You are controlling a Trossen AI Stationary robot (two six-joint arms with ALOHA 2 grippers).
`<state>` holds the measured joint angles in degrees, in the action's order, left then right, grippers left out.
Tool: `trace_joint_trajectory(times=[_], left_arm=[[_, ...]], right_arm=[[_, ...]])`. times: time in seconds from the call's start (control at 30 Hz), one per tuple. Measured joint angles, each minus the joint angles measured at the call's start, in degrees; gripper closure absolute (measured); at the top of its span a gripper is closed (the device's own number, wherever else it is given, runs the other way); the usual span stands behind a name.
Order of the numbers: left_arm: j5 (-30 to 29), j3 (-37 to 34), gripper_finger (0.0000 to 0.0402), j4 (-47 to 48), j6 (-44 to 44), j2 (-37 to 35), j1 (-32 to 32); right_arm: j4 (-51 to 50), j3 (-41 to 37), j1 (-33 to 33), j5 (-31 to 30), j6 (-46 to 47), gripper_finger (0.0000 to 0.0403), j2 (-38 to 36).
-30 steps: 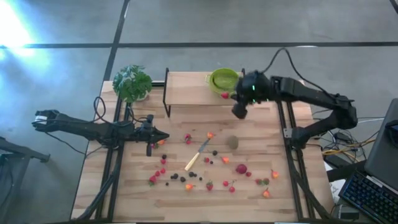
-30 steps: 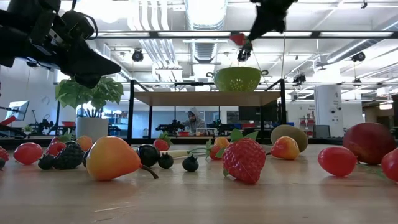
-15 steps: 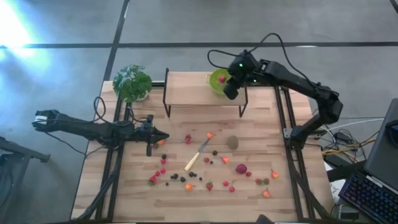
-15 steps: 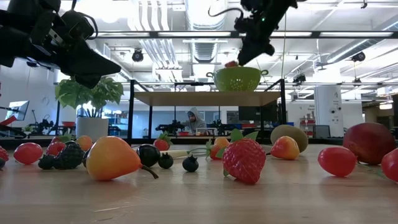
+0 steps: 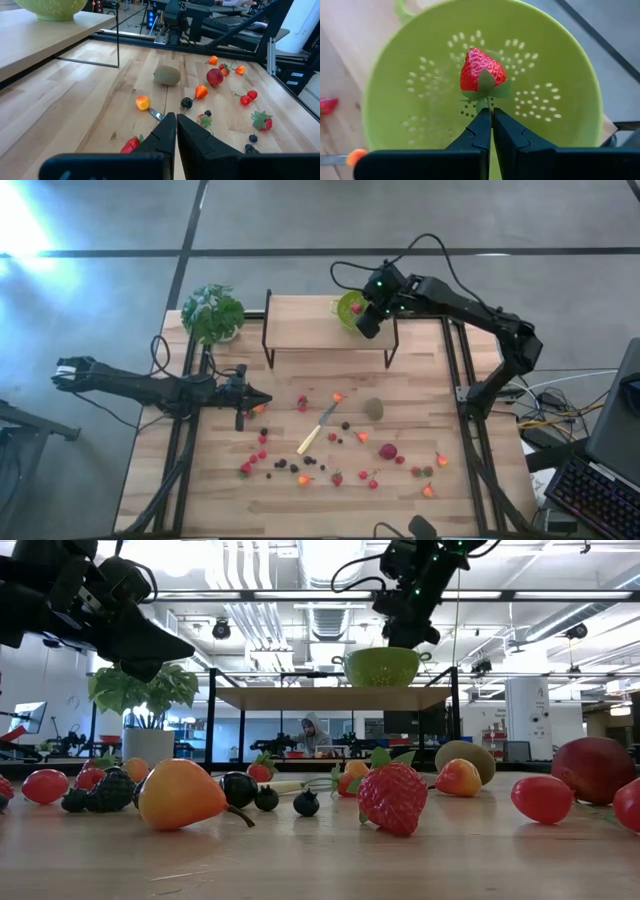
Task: Pick & Place Fruit
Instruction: Put the strawberry into the strainer bowl, then put the strawberry into th strainer bowl
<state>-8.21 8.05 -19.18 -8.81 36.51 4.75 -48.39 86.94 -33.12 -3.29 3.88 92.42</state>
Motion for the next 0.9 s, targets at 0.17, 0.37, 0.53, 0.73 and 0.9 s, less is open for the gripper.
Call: trace_joint_trajectory(times=[0.17, 0.37, 0.53, 0.73, 0.9], left_arm=[[0.00, 0.00, 0.0381, 0.00, 0.00, 0.00, 0.00], [0.00, 0.01, 0.0381, -0.01, -0.01, 0.00, -0.01], [0.00, 0.02, 0.0381, 0.00, -0.01, 0.02, 0.01], [0.00, 0.02, 0.0381, -0.01, 0.01, 0.00, 0.01], [0.00, 0.00, 0.0381, 0.00, 0.00, 0.01, 0.00]], right_arm=[[-1.73, 0.00, 0.00, -2.78, 0.02, 0.0394, -0.05], [-2.42, 0.00, -0.15, -2.86, 0.18, 0.0394, -0.11], [-2.42, 0.00, -0.15, -2.86, 0.07, 0.0393, -0.09], [-2.41, 0.00, -0.15, -2.86, 0.02, 0.0369, -0.09], [-2.40, 0.00, -0.15, -2.86, -0.10, 0.0346, -0.14]])
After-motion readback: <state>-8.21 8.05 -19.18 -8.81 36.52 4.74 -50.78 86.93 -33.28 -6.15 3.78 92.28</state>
